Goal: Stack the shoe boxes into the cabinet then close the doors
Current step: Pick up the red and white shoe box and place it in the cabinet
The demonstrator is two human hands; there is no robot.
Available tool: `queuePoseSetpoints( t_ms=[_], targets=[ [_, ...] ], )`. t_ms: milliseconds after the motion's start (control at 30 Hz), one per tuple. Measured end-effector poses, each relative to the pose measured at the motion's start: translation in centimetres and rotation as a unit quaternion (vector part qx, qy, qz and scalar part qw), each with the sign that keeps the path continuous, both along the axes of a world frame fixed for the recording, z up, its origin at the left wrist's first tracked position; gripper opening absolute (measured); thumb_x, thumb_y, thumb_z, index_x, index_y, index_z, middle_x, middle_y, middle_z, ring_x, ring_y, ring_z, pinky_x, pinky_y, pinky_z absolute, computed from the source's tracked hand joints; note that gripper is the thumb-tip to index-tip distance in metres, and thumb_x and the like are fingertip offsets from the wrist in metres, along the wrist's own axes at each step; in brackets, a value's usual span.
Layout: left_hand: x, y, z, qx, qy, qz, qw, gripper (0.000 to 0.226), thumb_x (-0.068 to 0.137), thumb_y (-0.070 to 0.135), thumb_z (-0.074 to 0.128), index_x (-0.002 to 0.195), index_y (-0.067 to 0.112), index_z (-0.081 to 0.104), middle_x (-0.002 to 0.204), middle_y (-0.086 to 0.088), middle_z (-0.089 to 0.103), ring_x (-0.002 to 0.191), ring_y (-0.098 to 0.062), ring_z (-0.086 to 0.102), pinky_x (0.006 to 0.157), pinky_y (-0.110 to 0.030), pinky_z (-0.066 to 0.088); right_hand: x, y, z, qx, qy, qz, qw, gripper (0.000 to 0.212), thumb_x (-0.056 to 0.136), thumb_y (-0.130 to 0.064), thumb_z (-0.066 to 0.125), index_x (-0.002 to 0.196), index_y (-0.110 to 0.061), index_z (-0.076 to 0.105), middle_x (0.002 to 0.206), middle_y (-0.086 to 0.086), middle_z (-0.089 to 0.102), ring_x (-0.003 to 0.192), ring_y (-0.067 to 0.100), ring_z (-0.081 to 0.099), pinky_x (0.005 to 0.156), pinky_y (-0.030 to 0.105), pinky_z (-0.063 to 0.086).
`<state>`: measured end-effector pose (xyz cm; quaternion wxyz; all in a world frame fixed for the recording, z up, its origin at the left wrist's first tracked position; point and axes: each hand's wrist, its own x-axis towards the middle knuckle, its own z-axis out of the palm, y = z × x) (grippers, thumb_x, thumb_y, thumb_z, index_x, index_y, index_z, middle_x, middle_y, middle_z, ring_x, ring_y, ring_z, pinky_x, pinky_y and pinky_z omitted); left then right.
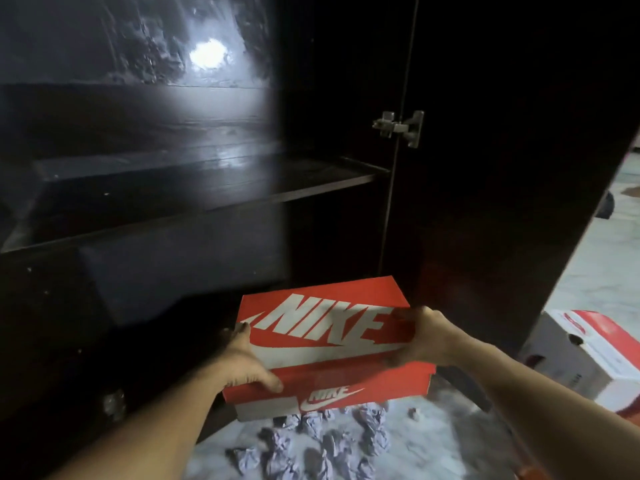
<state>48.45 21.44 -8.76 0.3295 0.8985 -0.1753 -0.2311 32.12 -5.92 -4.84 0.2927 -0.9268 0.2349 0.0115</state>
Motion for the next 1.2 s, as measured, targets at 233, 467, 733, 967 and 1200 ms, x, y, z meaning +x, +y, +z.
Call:
queuePoseSetpoints(
  t_ms=[233,467,733,967,1200],
  targets=[
    [5.7,-0.7,-4.7,0.039,-0.038,0.08,0.995,0.138,0.046,0.02,0.094,0.154,0.029,0.008,0.161,-0.01,-0.001,0.148,-0.03,0.007,0.117,-0.047,0.025,8.5,-1.8,-5.3,0.005,0.015,0.051,0.999,0.075,0.047,-0.043,0.094,0.116,-0.034,0.064,0.098,-0.016,0.062,0.093,0.007,0.061,0.078,0.011,0.048],
    [10.4,-0.5,-8.4,0.065,-0.057,0.106,0.991,0.142,0.037,0.038,0.095,0.153,0.025,0.016,0.157,-0.009,0.016,0.146,-0.031,0.014,0.112,-0.045,0.03,14.9,-2.9,-9.1,0.013,-0.002,0.079,0.997,0.079,0.047,-0.042,0.091,0.121,-0.037,0.063,0.108,-0.011,0.066,0.101,0.011,0.063,0.09,0.023,0.052],
    [11.7,-2.1,-10.1,-0.019,-0.094,0.156,0.983,0.104,0.045,0.04,0.095,0.135,0.02,0.047,0.14,-0.01,0.037,0.129,-0.031,0.043,0.106,-0.045,0.042,19.0,-1.4,-13.7,-0.208,-0.07,0.051,0.974,0.043,0.079,-0.032,0.054,0.12,-0.035,0.066,0.129,-0.004,0.059,0.121,0.023,0.051,0.098,0.039,0.047],
    [11.5,-4.1,-11.2,-0.054,-0.267,0.192,0.943,0.066,0.057,0.024,0.093,0.112,-0.001,0.068,0.125,-0.018,0.047,0.118,-0.033,0.049,0.099,-0.043,0.046,21.7,2.8,-15.3,-0.285,-0.12,0.069,0.948,0.016,0.075,-0.01,0.064,0.086,-0.015,0.074,0.082,0.007,0.071,0.079,0.028,0.069,0.06,0.032,0.054],
    [13.4,-4.1,-12.1,0.005,-0.305,0.11,0.946,0.047,0.083,0.017,0.073,0.126,0.003,0.062,0.141,-0.015,0.05,0.138,-0.029,0.038,0.11,-0.038,0.036,24.0,2.7,-14.5,-0.271,-0.071,0.056,0.958,0.04,0.1,-0.005,0.033,0.138,0.002,0.042,0.141,0.021,0.046,0.131,0.034,0.048,0.093,0.039,0.05]
  ],
)
